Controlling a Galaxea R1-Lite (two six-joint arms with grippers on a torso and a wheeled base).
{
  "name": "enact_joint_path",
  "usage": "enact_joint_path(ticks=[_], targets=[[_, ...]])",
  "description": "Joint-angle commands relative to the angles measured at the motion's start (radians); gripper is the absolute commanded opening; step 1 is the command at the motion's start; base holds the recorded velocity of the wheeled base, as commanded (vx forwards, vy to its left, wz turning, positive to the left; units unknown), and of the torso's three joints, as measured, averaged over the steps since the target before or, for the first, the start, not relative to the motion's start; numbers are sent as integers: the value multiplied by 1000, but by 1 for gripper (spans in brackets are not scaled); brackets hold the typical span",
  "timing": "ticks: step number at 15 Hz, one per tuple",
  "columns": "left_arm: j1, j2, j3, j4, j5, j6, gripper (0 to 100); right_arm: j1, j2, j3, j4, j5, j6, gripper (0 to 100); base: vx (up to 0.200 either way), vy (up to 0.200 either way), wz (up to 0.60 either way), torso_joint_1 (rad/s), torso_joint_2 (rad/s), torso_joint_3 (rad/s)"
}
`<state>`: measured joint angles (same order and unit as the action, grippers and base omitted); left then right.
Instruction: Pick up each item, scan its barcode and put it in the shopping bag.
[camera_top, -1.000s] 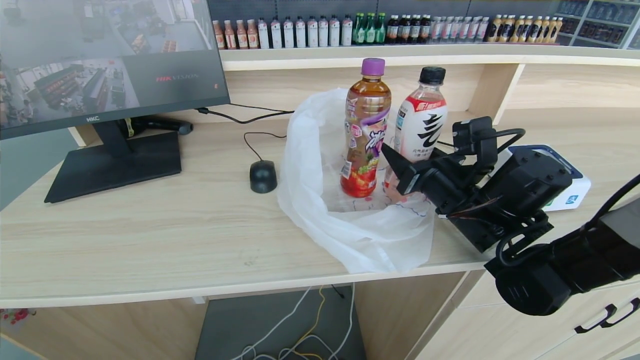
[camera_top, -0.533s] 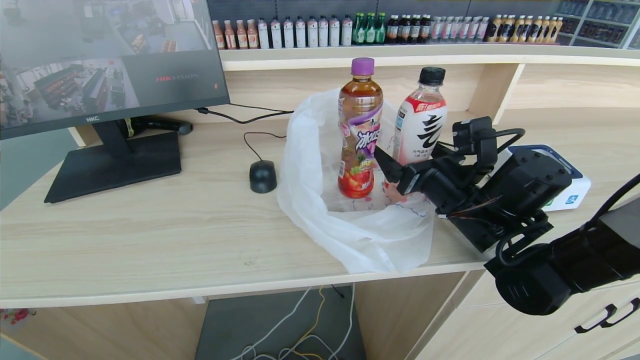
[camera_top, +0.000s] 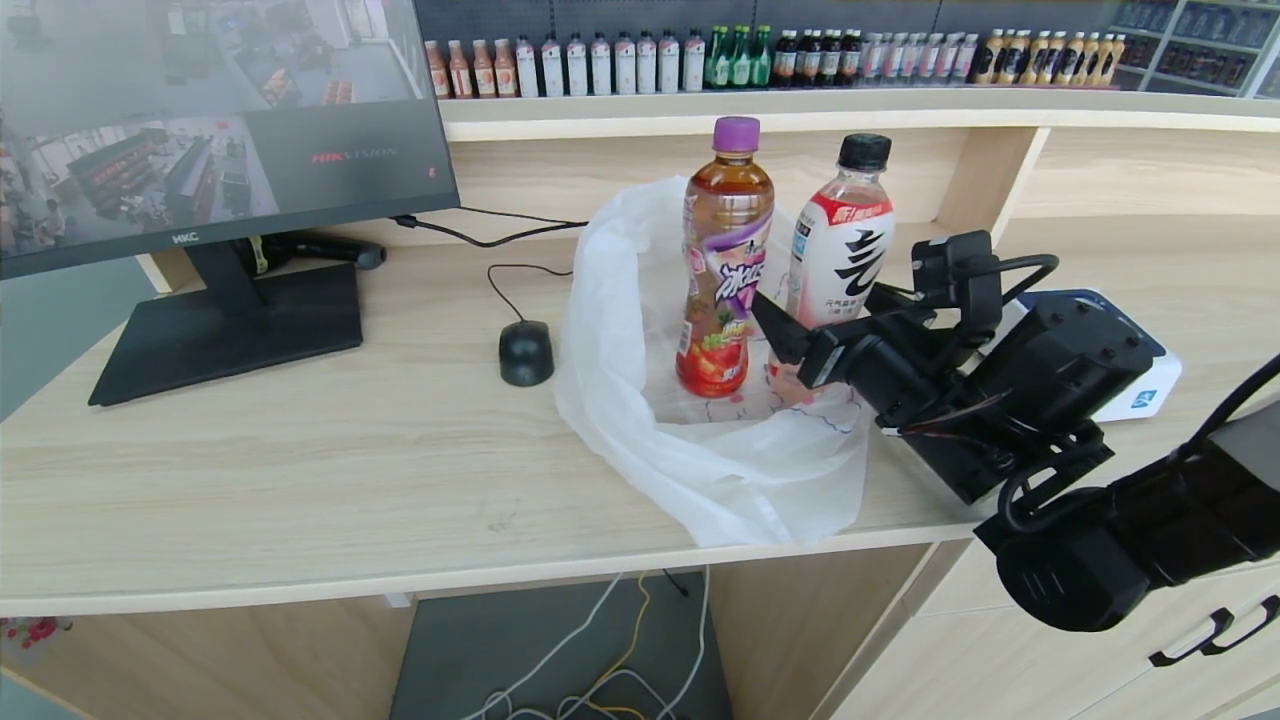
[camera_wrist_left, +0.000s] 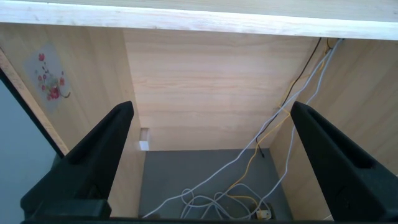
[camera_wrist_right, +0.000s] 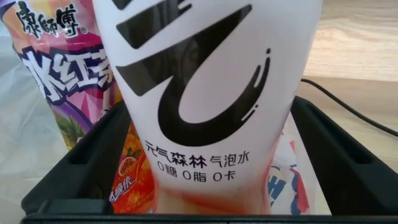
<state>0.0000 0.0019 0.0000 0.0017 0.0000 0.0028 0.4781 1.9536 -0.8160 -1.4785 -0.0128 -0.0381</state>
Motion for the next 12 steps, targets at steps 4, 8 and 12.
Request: enact_joint_path(ticks=[4, 8, 12], targets=[[0, 0, 0, 0, 0, 0, 100, 1, -30, 29, -2, 2, 0, 100, 0, 0, 0, 0, 0, 0], [0, 0, 0, 0, 0, -1, 100, 1, -61, 54, -2, 0, 1, 100, 0, 0, 0, 0, 0, 0], [0, 0, 0, 0, 0, 0, 100, 1, -133, 121, -3, 0, 17, 100, 0, 0, 0, 0, 0, 0]])
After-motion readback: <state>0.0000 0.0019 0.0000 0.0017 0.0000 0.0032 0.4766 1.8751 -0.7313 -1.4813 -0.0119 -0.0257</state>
